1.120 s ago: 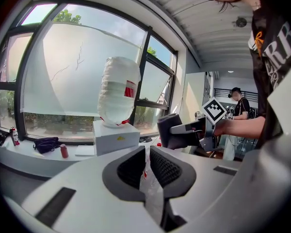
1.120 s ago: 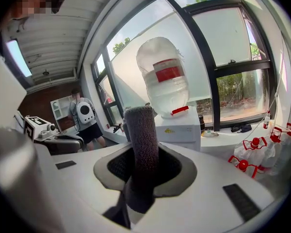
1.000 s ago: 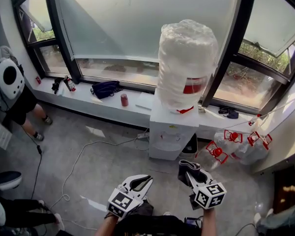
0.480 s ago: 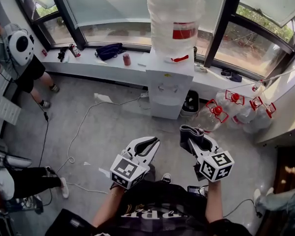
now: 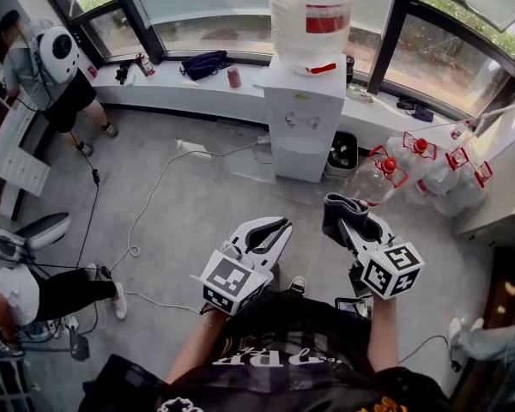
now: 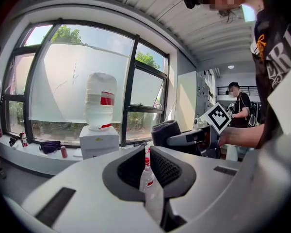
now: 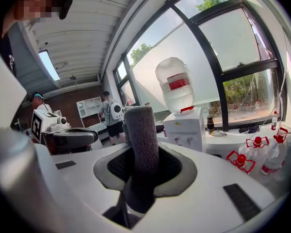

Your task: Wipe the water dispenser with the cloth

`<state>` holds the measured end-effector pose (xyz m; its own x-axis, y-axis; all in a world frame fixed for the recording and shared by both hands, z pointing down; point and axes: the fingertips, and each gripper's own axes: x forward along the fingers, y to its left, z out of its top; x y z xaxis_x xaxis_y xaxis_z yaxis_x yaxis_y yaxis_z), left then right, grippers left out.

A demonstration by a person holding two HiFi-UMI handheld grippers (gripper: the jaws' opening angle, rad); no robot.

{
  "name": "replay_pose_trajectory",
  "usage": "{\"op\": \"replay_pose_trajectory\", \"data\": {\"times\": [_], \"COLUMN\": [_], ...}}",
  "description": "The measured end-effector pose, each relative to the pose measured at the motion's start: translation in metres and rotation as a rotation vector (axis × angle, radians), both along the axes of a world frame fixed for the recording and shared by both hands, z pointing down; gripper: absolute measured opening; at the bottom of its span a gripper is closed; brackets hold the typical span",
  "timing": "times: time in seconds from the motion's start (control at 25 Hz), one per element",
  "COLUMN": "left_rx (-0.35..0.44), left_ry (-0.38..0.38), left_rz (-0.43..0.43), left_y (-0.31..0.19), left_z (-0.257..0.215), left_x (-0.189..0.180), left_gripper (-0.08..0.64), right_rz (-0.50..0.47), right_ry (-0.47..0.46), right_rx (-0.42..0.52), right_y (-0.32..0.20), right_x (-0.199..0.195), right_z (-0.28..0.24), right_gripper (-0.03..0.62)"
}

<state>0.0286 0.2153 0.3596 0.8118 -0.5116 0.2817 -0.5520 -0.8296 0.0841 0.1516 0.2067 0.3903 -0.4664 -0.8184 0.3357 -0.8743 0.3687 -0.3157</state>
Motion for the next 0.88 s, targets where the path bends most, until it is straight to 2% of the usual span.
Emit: {"op": "replay_pose_trajectory", "data": {"times": [0.88], "left_rx": [0.032], "left_ry": [0.012], "left_rz": [-0.027], "left_y": [0.02], "left_z": [-0.006], "left_x": [-0.023], "left_gripper": [0.043], "right_rz": [-0.041], "right_ry": [0.075], "right_rx": [0.0], "right_y": [0.013], "right_x": [-0.008], "right_z": [-0.005], "right_gripper": [0.11]}}
